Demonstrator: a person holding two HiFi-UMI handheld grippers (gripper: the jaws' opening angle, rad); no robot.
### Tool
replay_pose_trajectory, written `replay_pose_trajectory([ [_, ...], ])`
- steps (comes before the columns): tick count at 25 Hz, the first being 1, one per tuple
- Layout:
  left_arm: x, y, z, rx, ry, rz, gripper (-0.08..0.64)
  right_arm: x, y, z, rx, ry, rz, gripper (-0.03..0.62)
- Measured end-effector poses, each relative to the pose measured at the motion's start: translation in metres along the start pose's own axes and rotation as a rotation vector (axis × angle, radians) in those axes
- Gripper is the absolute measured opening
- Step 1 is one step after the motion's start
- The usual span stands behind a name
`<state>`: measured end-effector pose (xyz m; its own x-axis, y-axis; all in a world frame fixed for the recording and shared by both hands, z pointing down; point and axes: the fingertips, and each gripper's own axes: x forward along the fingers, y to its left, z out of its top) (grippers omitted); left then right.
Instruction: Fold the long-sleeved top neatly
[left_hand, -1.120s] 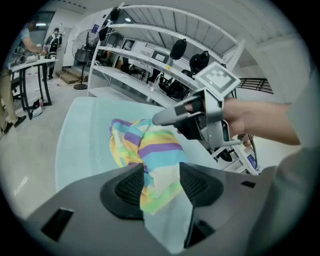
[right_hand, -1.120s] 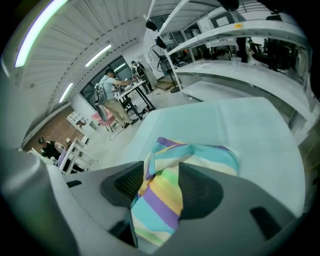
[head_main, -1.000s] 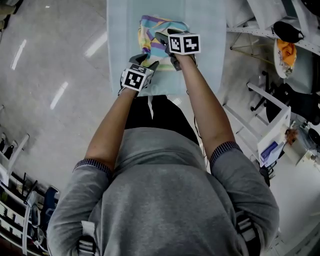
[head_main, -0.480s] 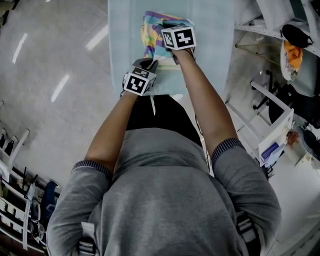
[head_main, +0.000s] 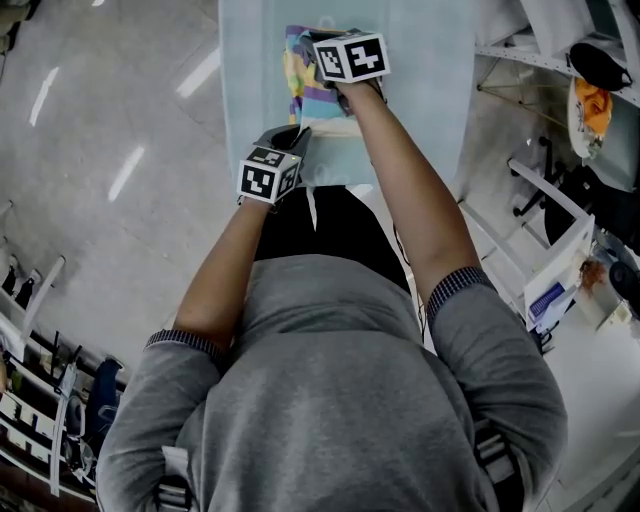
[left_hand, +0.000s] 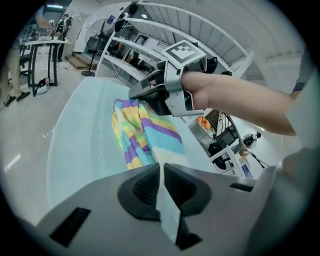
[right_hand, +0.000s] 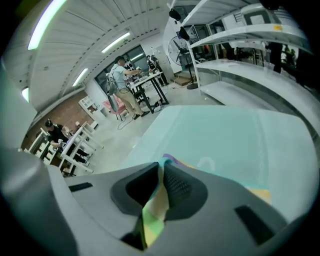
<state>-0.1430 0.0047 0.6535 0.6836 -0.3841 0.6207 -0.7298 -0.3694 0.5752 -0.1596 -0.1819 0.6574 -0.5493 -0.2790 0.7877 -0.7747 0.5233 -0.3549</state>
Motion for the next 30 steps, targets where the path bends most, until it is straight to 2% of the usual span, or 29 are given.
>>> replay_pose_trajectory([
  [2, 0.000, 0.005, -0.006, -0.005, 0.003, 0.011, 0.035, 0.006, 0.001, 0.000, 0.021, 0.007, 0.007, 0.051],
  [4, 0.003, 0.011, -0.015, -0.013, 0.021, 0.022, 0.037, 0.014, 0.005, -0.003, 0.047, 0.030, 0.043, 0.089],
  [7, 0.009, 0.024, -0.027, -0.054, 0.052, 0.042, 0.088, 0.023, 0.015, -0.009, 0.067, 0.094, 0.119, 0.307],
  [10, 0.007, 0.028, -0.032, -0.062, 0.070, 0.050, 0.201, 0.012, 0.008, 0.000, 0.033, 0.098, 0.099, 0.378],
  [12, 0.002, 0.030, -0.035, -0.056, 0.080, 0.056, 0.246, -0.002, 0.000, 0.010, 0.016, 0.096, 0.092, 0.415],
  [16, -0.020, 0.037, -0.035, -0.045, 0.073, 0.077, 0.276, -0.042, -0.009, 0.036, -0.035, 0.052, 0.064, 0.422],
  [19, -0.042, 0.035, -0.018, -0.016, 0.031, 0.081, 0.279, -0.087, -0.008, 0.052, -0.039, -0.018, 0.065, 0.423],
  [24, -0.082, 0.004, 0.046, 0.068, -0.110, 0.036, 0.281, -0.185, 0.003, 0.059, -0.014, -0.236, 0.098, 0.423],
  [27, -0.107, -0.025, 0.085, 0.137, -0.201, 0.010, 0.281, -0.243, 0.019, 0.049, -0.055, -0.354, 0.114, 0.423],
  [30, -0.131, -0.060, 0.118, 0.206, -0.283, -0.008, 0.281, -0.288, 0.037, 0.028, -0.126, -0.424, 0.117, 0.423],
])
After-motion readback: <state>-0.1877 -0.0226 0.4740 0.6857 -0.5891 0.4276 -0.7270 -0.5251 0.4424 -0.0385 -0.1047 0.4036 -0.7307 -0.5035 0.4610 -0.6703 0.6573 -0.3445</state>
